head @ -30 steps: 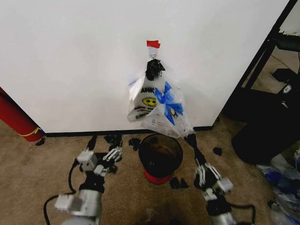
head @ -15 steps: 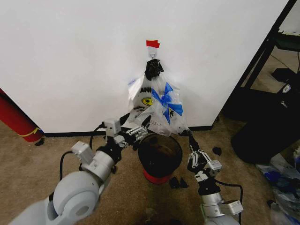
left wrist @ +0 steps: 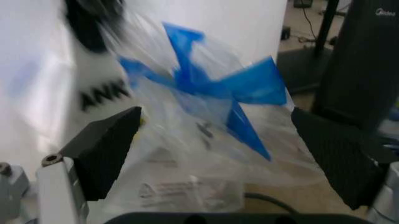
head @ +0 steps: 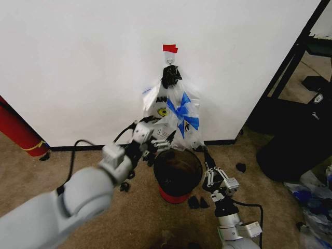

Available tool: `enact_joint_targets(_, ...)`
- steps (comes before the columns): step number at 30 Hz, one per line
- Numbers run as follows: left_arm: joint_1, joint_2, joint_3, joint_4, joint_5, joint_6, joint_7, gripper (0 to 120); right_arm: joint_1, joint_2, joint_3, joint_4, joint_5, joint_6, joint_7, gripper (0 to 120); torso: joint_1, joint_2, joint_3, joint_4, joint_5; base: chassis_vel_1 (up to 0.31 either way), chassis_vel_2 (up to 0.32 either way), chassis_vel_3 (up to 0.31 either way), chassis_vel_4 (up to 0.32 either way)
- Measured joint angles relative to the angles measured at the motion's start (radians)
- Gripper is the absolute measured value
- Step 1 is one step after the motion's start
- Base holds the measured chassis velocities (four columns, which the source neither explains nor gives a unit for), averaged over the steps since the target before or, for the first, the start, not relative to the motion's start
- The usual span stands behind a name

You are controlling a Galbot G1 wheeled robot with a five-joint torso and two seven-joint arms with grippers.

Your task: Pick up the garbage bag from the wall and place it over the trash bin.

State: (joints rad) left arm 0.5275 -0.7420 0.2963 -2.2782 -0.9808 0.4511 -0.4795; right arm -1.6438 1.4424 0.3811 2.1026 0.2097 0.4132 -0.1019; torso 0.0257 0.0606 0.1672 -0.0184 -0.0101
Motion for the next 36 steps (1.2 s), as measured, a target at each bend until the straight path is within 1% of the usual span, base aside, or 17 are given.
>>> enact_joint_targets(2, -0.046, -0.025, 0.036, 0.011, -0.113, 0.032, -0.05, 93, 0.0, 0.001, 0.005, 0.002, 0.0, 0.0, 0.001, 0, 0.0, 0.0, 0.0, 0.0001, 0.0002, 0.0, 0.0, 0.0, 0.0)
enact_joint_targets(3, -0.046, -0.025, 0.036, 0.011, -0.113, 0.032, -0.05, 93, 0.0, 0.001, 0.005, 0.002, 0.0, 0.0, 0.001, 0, 0.0, 0.0, 0.0, 0.0001, 0.0002, 0.0, 0.0, 0.0, 0.0)
enact_joint_targets(4, -0.076, -0.041, 0.057, 0.026, -0.159, 0.042, -0.075, 93, 0.0, 0.003, 0.006, 0.003, 0.0, 0.0, 0.002, 0, 0.0, 0.0, 0.0, 0.0001, 0.0, 0.0, 0.0, 0.0, 0.0)
enact_joint_targets(5, -0.098, -0.051, 0.072, 0.041, -0.169, 0.046, -0.087, 90, 0.0, 0.004, 0.007, 0.004, 0.0, 0.0, 0.002, 0, 0.0, 0.0, 0.0, 0.0, 0.0001, 0.0, 0.0, 0.0, 0.0)
enact_joint_targets(7, -0.131, -0.062, 0.099, 0.066, -0.148, 0.05, -0.097, 84, 0.0, 0.006, 0.008, 0.004, -0.001, 0.001, 0.002, 0, 0.0, 0.0, 0.0, 0.0002, 0.0001, 0.0, 0.0, 0.0, 0.0)
enact_joint_targets(8, -0.147, -0.065, 0.112, 0.076, -0.12, 0.051, -0.097, 82, 0.0, 0.006, 0.009, 0.004, -0.002, 0.002, 0.002, 0, 0.0, 0.0, 0.0, 0.0002, -0.0002, 0.0, 0.0, 0.0, 0.0)
enact_joint_targets(9, -0.147, -0.065, 0.112, 0.076, -0.12, 0.051, -0.097, 82, 0.0, 0.006, 0.009, 0.004, -0.002, 0.002, 0.002, 0, 0.0, 0.0, 0.0, 0.0002, -0.0002, 0.0, 0.0, 0.0, 0.0)
enact_joint_targets(10, -0.174, -0.067, 0.128, 0.085, -0.081, 0.053, -0.094, 81, -0.002, 0.006, 0.012, 0.004, -0.003, 0.003, 0.002, 0, 0.0, 0.0, 0.0, 0.0004, 0.0001, 0.0, 0.0, 0.0, 0.0)
enact_joint_targets(11, -0.19, -0.07, 0.136, 0.088, -0.067, 0.058, -0.093, 80, -0.003, 0.007, 0.015, 0.005, -0.004, 0.004, 0.001, 0, 0.0, 0.0, 0.0, 0.0004, 0.0001, 0.0, 0.0, 0.0, 0.0)
enact_joint_targets(16, -0.247, -0.082, 0.175, 0.096, -0.05, 0.073, -0.09, 79, -0.004, 0.008, 0.023, 0.007, -0.004, 0.004, 0.001, 0, 0.0, 0.0, 0.0, 0.0003, 0.0002, 0.0, 0.0, 0.0, 0.0)
enact_joint_targets(20, -0.278, -0.096, 0.216, 0.116, -0.025, 0.053, -0.05, 77, -0.007, 0.011, 0.024, 0.013, -0.004, 0.004, 0.001, 0, 0.0, 0.0, 0.0, 0.0003, 0.0001, 0.0, 0.0, 0.0, 0.0)
enact_joint_targets(25, -0.318, -0.114, 0.252, 0.136, -0.034, 0.048, -0.045, 76, -0.01, 0.011, 0.028, 0.015, -0.002, 0.004, 0.001, 0, 0.0, 0.0, 0.0, 0.0002, 0.0002, 0.0, 0.0, 0.0, 0.0)
enact_joint_targets(27, -0.329, -0.121, 0.263, 0.148, -0.045, 0.056, -0.052, 71, -0.012, 0.011, 0.03, 0.021, 0.001, 0.004, 0.002, 0, 0.0, 0.0, 0.0, 0.0001, 0.0001, 0.0, 0.0, 0.0, 0.0)
enact_joint_targets(32, -0.331, -0.126, 0.269, 0.177, -0.076, 0.083, -0.084, 52, -0.016, 0.01, 0.039, 0.034, 0.013, 0.001, 0.003, 0, 0.0, 0.0, 0.0, 0.0003, 0.0, 0.0, 0.0, 0.0, 0.0)
enact_joint_targets(33, -0.331, -0.126, 0.269, 0.177, -0.076, 0.083, -0.084, 52, -0.016, 0.01, 0.039, 0.034, 0.013, 0.001, 0.003, 0, 0.0, 0.0, 0.0, 0.0003, 0.0, 0.0, 0.0, 0.0, 0.0)
enact_joint_targets(36, -0.328, -0.131, 0.27, 0.189, -0.085, 0.093, -0.102, 39, -0.017, 0.009, 0.041, 0.038, 0.017, -0.001, 0.004, 0, 0.0, 0.0, 0.0, 0.0003, 0.0, 0.0, 0.0, 0.0, 0.0)
